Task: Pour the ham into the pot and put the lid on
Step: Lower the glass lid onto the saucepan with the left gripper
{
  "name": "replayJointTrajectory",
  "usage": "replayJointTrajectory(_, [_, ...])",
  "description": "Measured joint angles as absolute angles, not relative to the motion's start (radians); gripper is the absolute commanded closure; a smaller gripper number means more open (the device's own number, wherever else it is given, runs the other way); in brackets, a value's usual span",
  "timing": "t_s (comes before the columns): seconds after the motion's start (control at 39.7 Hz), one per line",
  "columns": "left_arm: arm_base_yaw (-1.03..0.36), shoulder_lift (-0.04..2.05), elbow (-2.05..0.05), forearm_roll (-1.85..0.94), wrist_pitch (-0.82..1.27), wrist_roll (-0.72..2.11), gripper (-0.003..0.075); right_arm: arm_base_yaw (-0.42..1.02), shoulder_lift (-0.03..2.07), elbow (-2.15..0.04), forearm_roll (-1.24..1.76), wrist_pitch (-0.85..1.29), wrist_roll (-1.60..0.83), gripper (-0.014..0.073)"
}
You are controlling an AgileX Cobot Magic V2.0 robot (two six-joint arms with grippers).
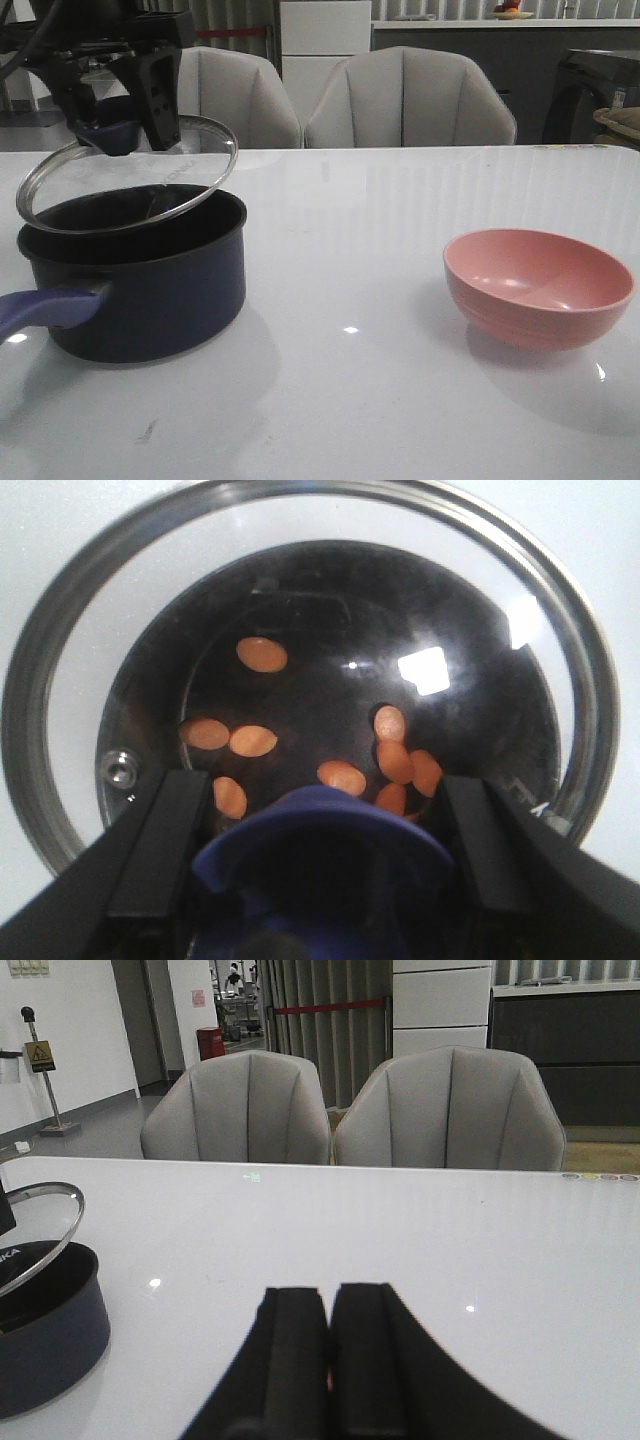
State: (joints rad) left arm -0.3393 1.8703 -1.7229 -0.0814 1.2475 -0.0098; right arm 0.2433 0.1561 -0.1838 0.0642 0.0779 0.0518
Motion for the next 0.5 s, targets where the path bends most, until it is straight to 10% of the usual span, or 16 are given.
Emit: replayJointTrajectory(0.5, [-0.339,1.870,-1.653,-0.089,1.236,-0.014,0.0447,0.243,0.156,-0.184,0.064,0.078,0.052,0.0442])
